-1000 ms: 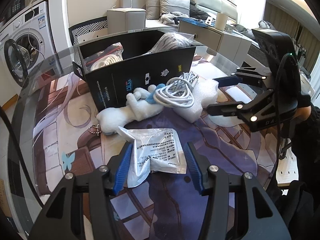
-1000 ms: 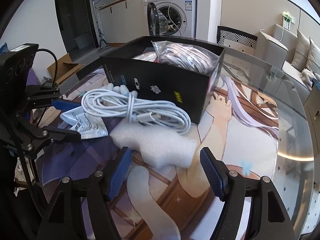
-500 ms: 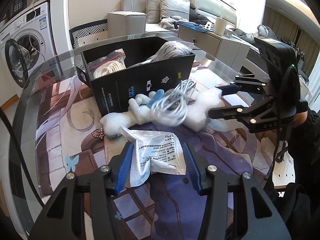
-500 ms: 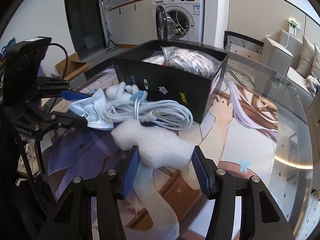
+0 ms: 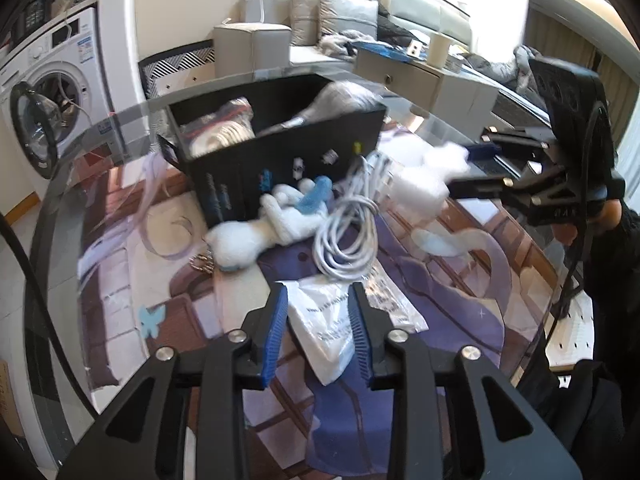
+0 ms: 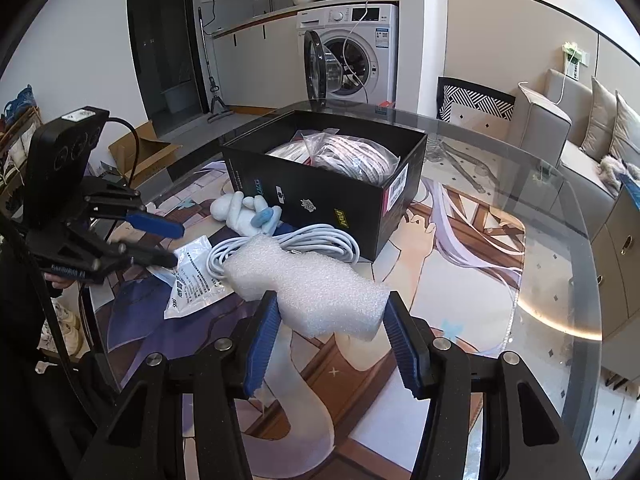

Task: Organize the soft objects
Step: 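Lift the packet with left tool toward the box while right tool lifts the foam toward it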

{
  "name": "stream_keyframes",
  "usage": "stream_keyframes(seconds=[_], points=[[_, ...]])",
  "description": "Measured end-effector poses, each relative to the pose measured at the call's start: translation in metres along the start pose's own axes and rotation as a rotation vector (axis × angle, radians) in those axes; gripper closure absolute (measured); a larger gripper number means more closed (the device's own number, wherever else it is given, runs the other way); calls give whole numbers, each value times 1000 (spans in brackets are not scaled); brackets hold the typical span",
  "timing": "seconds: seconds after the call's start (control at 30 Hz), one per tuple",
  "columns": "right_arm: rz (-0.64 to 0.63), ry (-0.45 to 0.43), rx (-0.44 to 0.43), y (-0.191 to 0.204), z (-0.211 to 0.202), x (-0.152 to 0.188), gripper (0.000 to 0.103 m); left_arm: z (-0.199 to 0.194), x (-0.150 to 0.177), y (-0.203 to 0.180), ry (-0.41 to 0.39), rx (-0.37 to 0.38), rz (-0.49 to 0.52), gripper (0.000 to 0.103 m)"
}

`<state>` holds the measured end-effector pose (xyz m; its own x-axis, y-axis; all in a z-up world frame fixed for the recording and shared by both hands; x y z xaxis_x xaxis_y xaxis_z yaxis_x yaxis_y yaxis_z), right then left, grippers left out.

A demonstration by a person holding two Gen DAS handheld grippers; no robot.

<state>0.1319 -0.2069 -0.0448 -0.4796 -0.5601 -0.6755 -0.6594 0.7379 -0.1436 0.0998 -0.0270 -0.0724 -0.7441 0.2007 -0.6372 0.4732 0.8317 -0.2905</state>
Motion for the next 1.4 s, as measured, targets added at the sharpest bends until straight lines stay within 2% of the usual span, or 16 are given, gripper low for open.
stream_keyframes(seconds=[0.03, 0.07, 0.1, 0.13, 0.2, 0.37, 0.4, 0.47, 0.57, 0.63, 0.7, 0.93, 0.97, 1.2, 1.4], points=[[-2, -1, 0, 0, -1, 0, 50, 1, 1, -2, 6, 7, 2, 62], [-4, -2, 0, 1, -1, 0, 50, 2, 1, -4, 7, 12, 0, 45], [-5, -2, 2, 1, -1, 1, 50, 5, 1, -5, 9, 24, -12, 38], [-5, -1, 4, 1, -2, 1, 50, 7, 2, -7, 14, 32, -23, 37], [-4, 1, 5, 0, -1, 1, 50, 12, 3, -7, 23, 23, -48, 18], [0, 8, 10, -2, 1, 3, 50, 33, 7, -15, 60, 11, -90, 13], [-1, 9, 10, -3, 1, 3, 50, 38, 7, -16, 58, -10, -83, 8], [-3, 10, 10, -3, 1, 3, 50, 44, 7, -18, 66, -56, -63, 6], [-4, 9, 11, -2, 1, 2, 50, 50, 8, -20, 73, -130, -29, 7], [-7, 8, 12, -2, 0, 2, 50, 49, 8, -21, 72, -131, -26, 12], [-8, 8, 13, -1, 1, 2, 50, 44, 7, -21, 74, -125, -23, 35], [-14, 5, 8, 1, -1, 2, 50, 31, 10, -17, 68, -101, 5, 55], [-14, 4, 8, 1, -1, 1, 50, 28, 12, -14, 65, -100, 1, 62], [-14, -17, 9, 4, -7, -3, 50, 4, 26, 1, 18, -64, -66, 63], [-22, -45, 15, 7, -15, -10, 50, -11, 18, 0, -35, -56, -72, 63]])
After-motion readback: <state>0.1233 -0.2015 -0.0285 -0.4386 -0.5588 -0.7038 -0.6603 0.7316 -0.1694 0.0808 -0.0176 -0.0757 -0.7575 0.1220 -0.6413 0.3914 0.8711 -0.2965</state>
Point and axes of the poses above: each gripper's, at about its wrist camera, not at the fingertips, and z roughly the way its jaws point, y to its left, x to its underside, the point moved 10 cm from there along z, roughly the way its jaws point, and after that the axes turned 13 degrees about x, right-handed, at the moved point
